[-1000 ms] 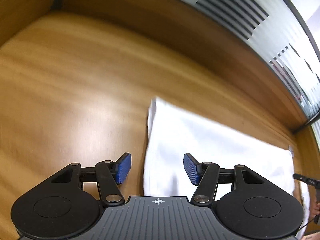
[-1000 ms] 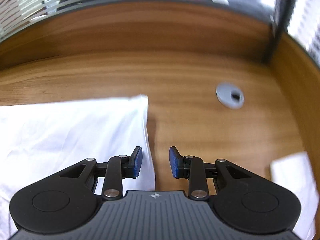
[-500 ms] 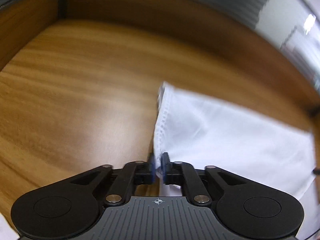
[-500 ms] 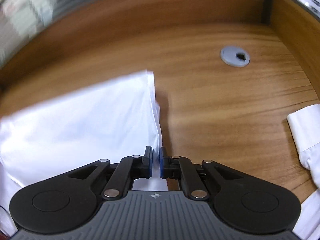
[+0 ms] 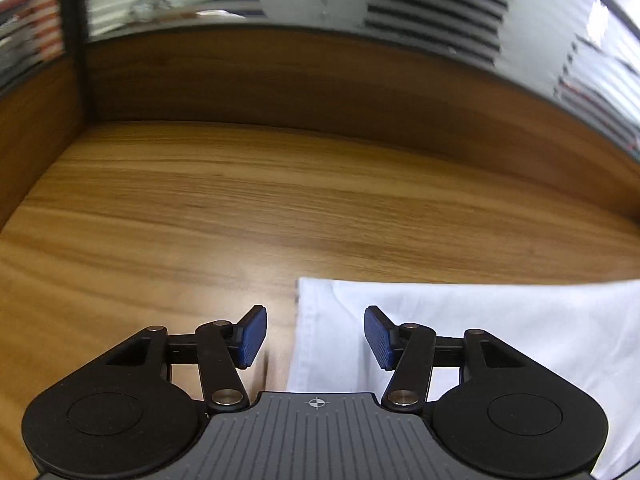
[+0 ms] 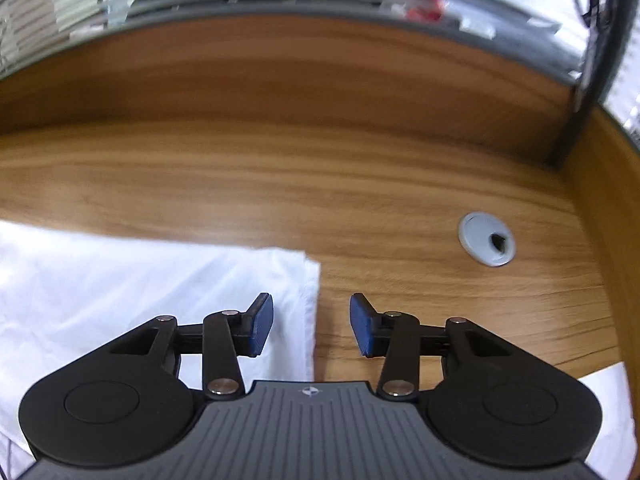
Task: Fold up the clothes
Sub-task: 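Pinch the shirt edge with the right gripper while the left gripper holds and tugs it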
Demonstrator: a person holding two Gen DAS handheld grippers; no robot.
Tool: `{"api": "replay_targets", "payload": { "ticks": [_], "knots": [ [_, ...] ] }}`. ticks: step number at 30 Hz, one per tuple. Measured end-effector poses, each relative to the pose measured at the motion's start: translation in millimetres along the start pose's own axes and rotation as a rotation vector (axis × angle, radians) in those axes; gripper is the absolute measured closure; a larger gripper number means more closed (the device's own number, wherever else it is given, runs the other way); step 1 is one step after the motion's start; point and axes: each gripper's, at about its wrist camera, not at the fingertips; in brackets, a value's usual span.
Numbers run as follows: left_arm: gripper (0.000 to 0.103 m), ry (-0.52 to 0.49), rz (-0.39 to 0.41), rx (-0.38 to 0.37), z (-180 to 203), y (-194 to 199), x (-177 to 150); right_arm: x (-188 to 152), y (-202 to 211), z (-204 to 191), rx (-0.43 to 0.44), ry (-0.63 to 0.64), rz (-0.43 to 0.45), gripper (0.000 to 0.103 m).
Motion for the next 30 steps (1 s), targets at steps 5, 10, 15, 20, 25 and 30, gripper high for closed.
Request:
{"api": "replay_targets", "payload": {
  "ticks": [5,10,15,20,25,30],
  "knots": [
    [0.047,-0.024,-0.020,-0.002,0.4,-21.9,5.4,3.1,-20.3,-13.3,-0.007,0.068,-0.017,0.056],
    [0.091,-0.057,-0.012,0.057,11.7,-25.9,2.3,1.8,-28.9,-30.0,-0.031,0.138,-0.013,0.080],
    [0.093,-0.075,0.001,0.089,23.4,-34.6,6.9,8.8,-34.0,-48.5,-0.092,0.203,0.002,0.093],
    [0.093,-0.110,0.019,0.104,34.5,-47.4,16.4,26.6,-47.0,-45.8,-0.100,0.193,-0.008,0.097],
    [0.093,-0.138,0.039,0.104,35.9,-48.5,26.8,44.5,-59.9,-43.0,-0.108,0.183,-0.018,0.098],
    [0.092,-0.123,0.035,0.086,35.8,-51.1,31.9,51.8,-63.6,-36.3,-0.086,0.143,-0.021,0.096]
  ]
}}
Point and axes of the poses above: each gripper's, at about its wrist camera, not at the fingertips, and y roughly against the way its jaws point, z to its right, x to its top, and after that the axes turned 4 degrees about -x, right-handed
